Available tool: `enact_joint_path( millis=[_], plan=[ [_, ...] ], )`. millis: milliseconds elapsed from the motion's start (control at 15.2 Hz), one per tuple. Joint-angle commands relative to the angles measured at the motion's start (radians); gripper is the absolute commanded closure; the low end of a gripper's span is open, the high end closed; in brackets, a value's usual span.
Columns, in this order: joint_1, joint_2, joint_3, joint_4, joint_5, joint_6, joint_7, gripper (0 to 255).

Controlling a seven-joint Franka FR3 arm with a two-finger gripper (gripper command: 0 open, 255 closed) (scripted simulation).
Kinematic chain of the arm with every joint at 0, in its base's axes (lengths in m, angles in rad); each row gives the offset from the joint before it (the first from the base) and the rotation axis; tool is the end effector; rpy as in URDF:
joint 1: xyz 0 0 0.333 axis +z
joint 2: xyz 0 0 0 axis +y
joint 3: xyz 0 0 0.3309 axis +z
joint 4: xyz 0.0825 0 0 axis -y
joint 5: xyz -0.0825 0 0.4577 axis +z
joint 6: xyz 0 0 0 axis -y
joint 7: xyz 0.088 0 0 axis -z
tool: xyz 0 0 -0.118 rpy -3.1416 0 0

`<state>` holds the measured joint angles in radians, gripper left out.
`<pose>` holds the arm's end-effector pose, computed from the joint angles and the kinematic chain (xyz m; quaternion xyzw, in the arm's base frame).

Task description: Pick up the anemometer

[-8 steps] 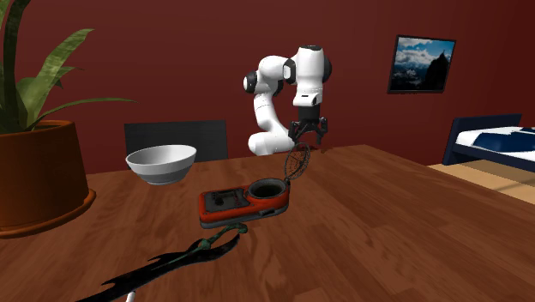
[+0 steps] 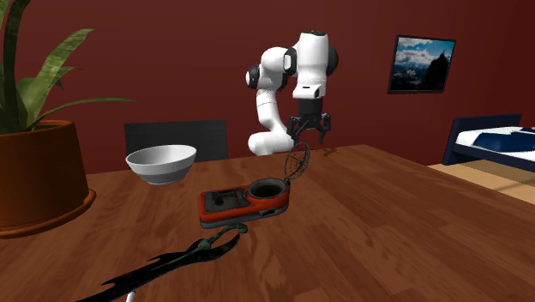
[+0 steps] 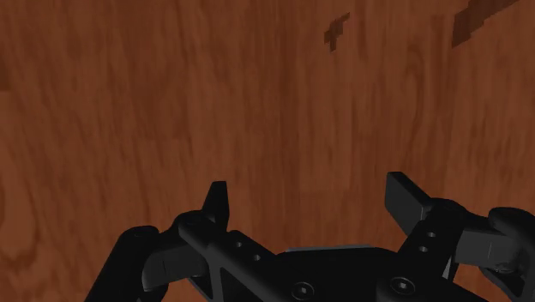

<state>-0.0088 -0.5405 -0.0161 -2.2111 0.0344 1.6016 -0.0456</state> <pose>0.4437 -0.0080 0.5719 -0.9991 -0.0105 0.0338 0.0225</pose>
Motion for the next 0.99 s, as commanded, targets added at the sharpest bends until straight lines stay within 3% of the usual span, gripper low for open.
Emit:
enact_joint_path(
  millis=[0, 528, 924],
  plan=[
    [-0.009, 0.059, -0.013, 0.068, -0.017, -0.006, -0.017, 0],
    [-0.035, 0.335, -0.056, 0.417, -0.058, -0.061, -0.078, 0],
    [-0.056, 0.568, -0.083, 0.758, -0.07, -0.153, -0.126, 0]
  ],
)
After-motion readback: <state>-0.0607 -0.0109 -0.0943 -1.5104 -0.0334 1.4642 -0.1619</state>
